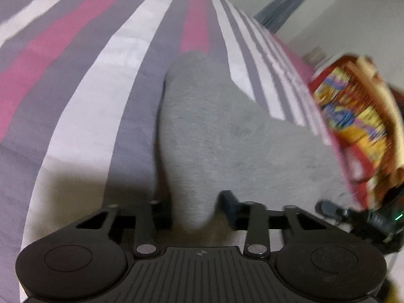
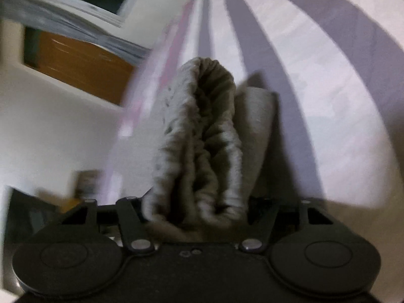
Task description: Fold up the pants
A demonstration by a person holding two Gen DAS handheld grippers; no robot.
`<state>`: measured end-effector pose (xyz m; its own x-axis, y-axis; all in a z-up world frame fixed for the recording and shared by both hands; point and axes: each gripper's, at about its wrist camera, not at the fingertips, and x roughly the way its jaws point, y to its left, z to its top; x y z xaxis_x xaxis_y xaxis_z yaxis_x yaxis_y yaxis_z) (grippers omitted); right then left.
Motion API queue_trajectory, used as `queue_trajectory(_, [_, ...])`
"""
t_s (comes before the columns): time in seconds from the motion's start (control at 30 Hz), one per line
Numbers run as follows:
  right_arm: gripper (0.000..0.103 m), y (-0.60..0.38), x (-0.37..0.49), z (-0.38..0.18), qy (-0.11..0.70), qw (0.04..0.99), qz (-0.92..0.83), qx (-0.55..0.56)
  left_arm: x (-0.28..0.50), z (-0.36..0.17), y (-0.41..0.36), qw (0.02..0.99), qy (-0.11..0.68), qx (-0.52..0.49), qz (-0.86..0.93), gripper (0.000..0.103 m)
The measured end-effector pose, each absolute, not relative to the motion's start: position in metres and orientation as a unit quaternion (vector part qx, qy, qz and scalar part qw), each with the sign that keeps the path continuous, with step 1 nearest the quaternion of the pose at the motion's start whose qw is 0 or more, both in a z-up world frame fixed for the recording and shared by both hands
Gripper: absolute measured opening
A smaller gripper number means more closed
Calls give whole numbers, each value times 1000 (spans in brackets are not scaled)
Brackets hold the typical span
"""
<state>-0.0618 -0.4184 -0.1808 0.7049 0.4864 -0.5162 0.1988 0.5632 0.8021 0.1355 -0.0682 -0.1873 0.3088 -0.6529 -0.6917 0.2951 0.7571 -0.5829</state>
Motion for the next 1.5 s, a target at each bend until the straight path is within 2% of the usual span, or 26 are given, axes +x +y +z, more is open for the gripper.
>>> queue_trajectory(0.17, [60, -425, -54, -195, 397, 790, 96, 457, 143, -203, -66, 772, 516, -206, -309, 30])
queue_trajectory(0.33, [60, -405, -41, -196, 393, 811, 70, 428, 139, -211, -78, 779, 515, -213, -288, 36])
queue_trajectory(0.37, [57, -402, -40, -194, 395, 816, 60, 418, 136, -209, -83, 788, 511, -199, -282, 36])
queue_trajectory(0.43, [53, -397, -41, -189, 401, 818, 45, 409, 128, -200, -92, 805, 502, -164, -271, 33])
queue_trajectory(0.5, [51, -385, -39, -176, 401, 824, 33, 398, 121, -187, -98, 818, 488, -147, -267, 24])
queue_trajectory(0.77, [48, -362, -29, -118, 328, 845, 77, 415, 120, -121, -100, 845, 416, -178, -286, 22])
queue_trajectory(0.97, [48, -365, 4, -72, 288, 862, 104, 403, 150, -66, -104, 868, 369, -166, -289, 22])
queue_trajectory(1.1, [48, -369, 36, -58, 278, 871, 107, 391, 177, -48, -112, 880, 352, -155, -280, 22])
queue_trajectory(1.5, [48, -396, 105, -78, 283, 883, 95, 363, 261, -57, -145, 896, 345, -129, -247, 23])
